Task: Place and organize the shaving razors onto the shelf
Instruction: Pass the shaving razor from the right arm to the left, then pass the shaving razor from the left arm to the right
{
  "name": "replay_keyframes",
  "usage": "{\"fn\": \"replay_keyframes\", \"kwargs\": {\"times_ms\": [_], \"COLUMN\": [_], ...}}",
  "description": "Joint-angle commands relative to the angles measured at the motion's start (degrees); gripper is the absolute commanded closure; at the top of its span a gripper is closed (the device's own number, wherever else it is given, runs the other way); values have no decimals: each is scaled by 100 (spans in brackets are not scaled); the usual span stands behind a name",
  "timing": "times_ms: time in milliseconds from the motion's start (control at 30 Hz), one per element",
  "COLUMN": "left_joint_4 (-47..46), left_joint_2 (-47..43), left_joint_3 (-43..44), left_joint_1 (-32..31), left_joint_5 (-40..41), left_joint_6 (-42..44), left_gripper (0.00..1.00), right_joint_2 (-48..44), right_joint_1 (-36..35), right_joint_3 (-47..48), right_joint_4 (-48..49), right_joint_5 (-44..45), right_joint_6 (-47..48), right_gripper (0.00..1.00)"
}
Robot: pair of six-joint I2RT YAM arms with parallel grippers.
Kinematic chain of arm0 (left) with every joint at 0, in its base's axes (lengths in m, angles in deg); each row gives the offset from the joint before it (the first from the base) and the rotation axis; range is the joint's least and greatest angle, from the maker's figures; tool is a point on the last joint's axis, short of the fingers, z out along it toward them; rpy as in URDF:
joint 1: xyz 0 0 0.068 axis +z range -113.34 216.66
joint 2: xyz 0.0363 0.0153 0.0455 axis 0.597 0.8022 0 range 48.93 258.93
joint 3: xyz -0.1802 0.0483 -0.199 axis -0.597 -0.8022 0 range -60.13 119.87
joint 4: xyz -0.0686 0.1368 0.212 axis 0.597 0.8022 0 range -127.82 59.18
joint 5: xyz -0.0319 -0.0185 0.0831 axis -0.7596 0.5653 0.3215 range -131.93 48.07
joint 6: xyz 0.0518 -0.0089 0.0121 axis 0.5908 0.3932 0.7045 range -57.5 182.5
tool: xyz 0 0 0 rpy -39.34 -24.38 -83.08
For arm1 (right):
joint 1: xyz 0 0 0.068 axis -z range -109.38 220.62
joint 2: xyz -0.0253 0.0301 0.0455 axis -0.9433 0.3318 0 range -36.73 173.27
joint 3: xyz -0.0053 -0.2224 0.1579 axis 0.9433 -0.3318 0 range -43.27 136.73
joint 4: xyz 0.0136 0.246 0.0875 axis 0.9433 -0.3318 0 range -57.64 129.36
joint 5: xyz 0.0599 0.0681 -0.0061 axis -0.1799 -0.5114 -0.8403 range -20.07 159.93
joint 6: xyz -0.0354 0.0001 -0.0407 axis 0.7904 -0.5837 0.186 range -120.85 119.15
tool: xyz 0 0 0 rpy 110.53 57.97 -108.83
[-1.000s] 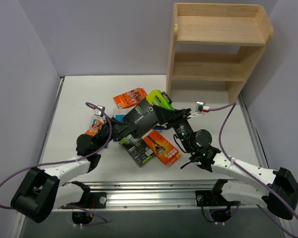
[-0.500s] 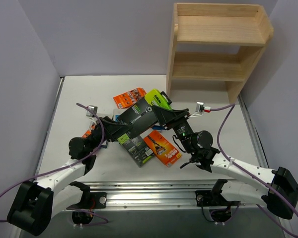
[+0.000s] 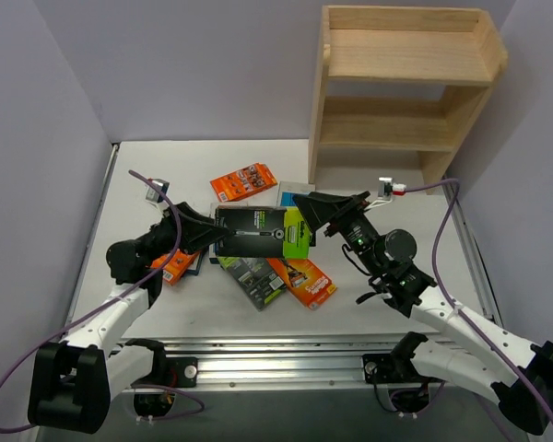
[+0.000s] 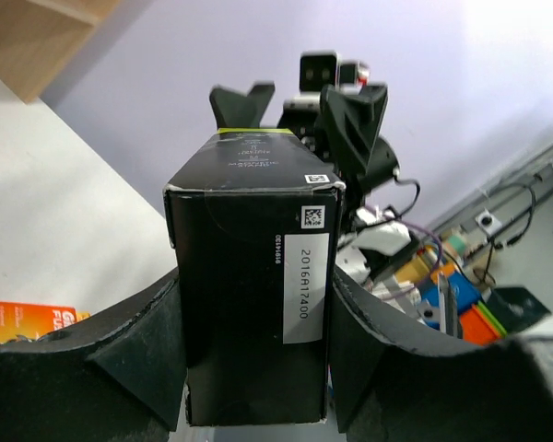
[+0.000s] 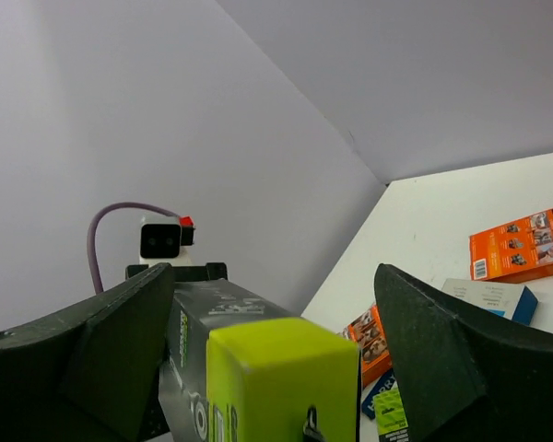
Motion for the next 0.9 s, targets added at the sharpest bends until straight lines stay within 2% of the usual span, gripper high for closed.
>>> {"fn": "replay_keyframes", "kwargs": {"times_ms": [0,233,400,567,800,867], "left_joint_4": [-1102,-1111,-927,-637,-812,-1004], "left_joint_2": [11,160,204,178,292,362], "left_joint_3": [598,810,845,766,854,950], "left_joint_1": [70,79,141,606,791,791], "left_joint_5": [-527,-598,-624,-660,-510,-501], "left_joint_6": [-307,-378,-317,-281,-623,-764], "left_gripper": [98,98,98,98,98,98], "right_joint_2": [-123,158,-70,-500,-563,-466], "right_joint_1": [199,525,666,973,1211,1220], "right_joint_3": [535,686,431,325,193,193], "right_joint_4": [-488,-867,-867,-1034,-973,-824], "right_joint_5": [-863,-1979,-2068,-2165,-2858,-3341], "right_joint_6": [248,257,257,257,99,73], "right_gripper": [14,14,12,10,9,9]}}
